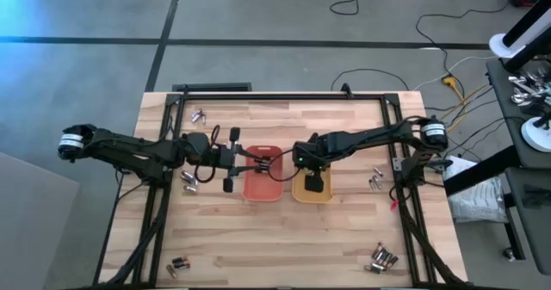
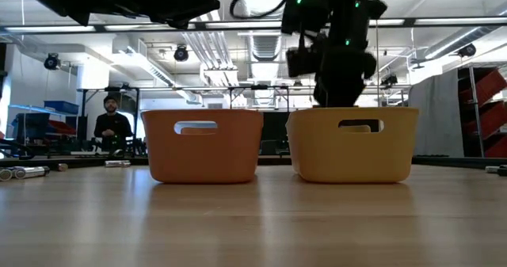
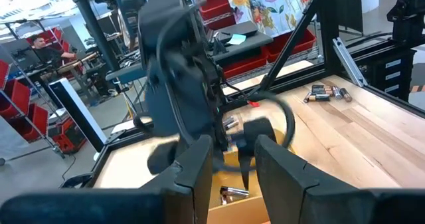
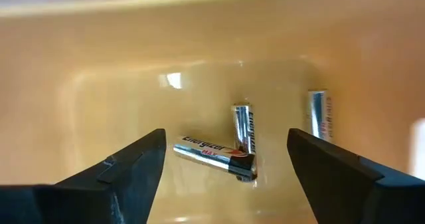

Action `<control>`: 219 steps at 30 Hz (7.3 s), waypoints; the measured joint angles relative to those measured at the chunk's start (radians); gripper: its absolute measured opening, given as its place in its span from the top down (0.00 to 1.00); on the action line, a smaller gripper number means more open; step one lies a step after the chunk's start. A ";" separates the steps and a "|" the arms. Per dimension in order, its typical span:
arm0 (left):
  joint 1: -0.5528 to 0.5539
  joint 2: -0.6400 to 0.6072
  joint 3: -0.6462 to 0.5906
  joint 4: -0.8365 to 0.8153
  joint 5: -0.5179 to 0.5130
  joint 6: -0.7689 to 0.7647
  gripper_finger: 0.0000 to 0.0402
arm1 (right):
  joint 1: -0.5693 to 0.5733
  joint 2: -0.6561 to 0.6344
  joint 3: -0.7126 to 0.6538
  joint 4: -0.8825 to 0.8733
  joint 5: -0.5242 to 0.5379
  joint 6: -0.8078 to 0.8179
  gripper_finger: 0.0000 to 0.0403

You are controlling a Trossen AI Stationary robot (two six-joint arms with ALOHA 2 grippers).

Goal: Sort batteries
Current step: Put the black-silver battery into the orange bin

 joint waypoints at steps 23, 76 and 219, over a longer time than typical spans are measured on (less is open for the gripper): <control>0.000 0.000 0.000 -0.046 0.000 -0.019 0.76 | 0.028 -0.337 -0.403 -0.418 -0.047 0.366 0.22; 0.000 0.000 0.002 -0.071 0.000 -0.026 0.76 | 0.267 -0.132 -0.445 -0.373 0.018 0.056 0.26; 0.000 0.000 0.003 -0.066 0.000 -0.026 0.76 | 0.057 0.048 -0.038 0.003 0.176 0.015 0.49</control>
